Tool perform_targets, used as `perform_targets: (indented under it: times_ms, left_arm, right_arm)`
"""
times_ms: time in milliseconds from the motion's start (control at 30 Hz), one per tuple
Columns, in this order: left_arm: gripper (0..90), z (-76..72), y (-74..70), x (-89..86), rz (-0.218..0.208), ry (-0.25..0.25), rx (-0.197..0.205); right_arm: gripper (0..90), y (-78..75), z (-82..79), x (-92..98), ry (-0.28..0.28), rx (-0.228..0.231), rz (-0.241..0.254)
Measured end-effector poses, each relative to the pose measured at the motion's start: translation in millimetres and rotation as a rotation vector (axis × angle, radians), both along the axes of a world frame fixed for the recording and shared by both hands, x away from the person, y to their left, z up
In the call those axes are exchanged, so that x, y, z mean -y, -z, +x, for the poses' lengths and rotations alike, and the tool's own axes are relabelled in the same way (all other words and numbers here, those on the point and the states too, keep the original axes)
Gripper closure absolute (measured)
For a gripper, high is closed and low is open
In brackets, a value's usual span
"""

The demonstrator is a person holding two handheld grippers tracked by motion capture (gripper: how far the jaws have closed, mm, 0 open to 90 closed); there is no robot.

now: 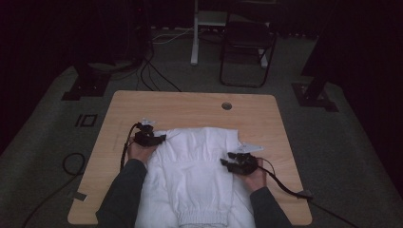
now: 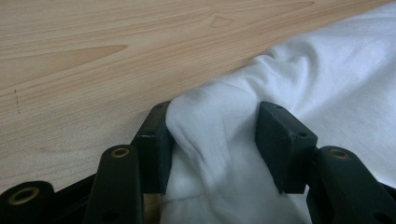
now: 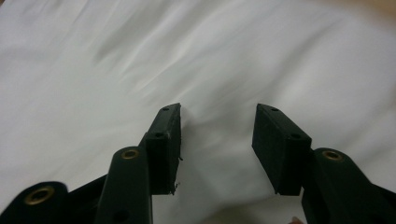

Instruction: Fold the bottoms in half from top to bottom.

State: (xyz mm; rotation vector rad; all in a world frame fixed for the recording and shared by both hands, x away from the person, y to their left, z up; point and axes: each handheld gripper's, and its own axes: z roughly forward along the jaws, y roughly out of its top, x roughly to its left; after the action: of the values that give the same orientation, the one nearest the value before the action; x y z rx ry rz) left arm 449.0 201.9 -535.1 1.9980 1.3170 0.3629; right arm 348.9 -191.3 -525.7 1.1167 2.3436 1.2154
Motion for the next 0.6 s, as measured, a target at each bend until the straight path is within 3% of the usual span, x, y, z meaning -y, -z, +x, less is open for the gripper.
perform_targets:
  times_ms: [133,200,233,267,300,367,467,600]
  left_arm:
    - [48.3,1.3,-0.8,1.3,0.007,0.002,-0.007]
    - [48.3,1.6,-0.6,1.6,0.004,0.002,-0.005]
    - [48.2,1.6,-0.6,1.6,0.004,0.002,-0.005]
    - [48.2,1.7,-0.5,1.5,0.002,0.003,-0.005]
    - [48.2,1.8,-0.4,1.4,0.0,0.004,-0.005]
    - [48.1,1.9,-0.1,0.8,-0.006,0.007,-0.004]
    - [47.9,2.7,0.4,0.0,-0.015,0.014,-0.002]
    - [47.8,3.7,0.3,0.5,-0.02,0.013,-0.006]
  right_arm:
    - [41.9,-24.8,37.1,18.7,0.103,0.049,0.031]
    - [36.0,-28.2,62.8,24.1,0.138,0.035,0.019]
    - [36.0,-28.2,62.8,24.1,0.138,0.035,0.019]
    - [33.0,-27.2,75.5,25.3,0.154,0.028,0.002]
    - [30.8,-21.2,96.5,26.9,0.159,-0.016,0.0]
    - [30.6,-11.8,113.6,27.5,0.166,-0.044,-0.003]
    - [29.0,3.2,129.1,26.1,0.164,-0.093,-0.006]
    - [29.1,13.1,136.1,25.6,0.154,-0.117,0.029]
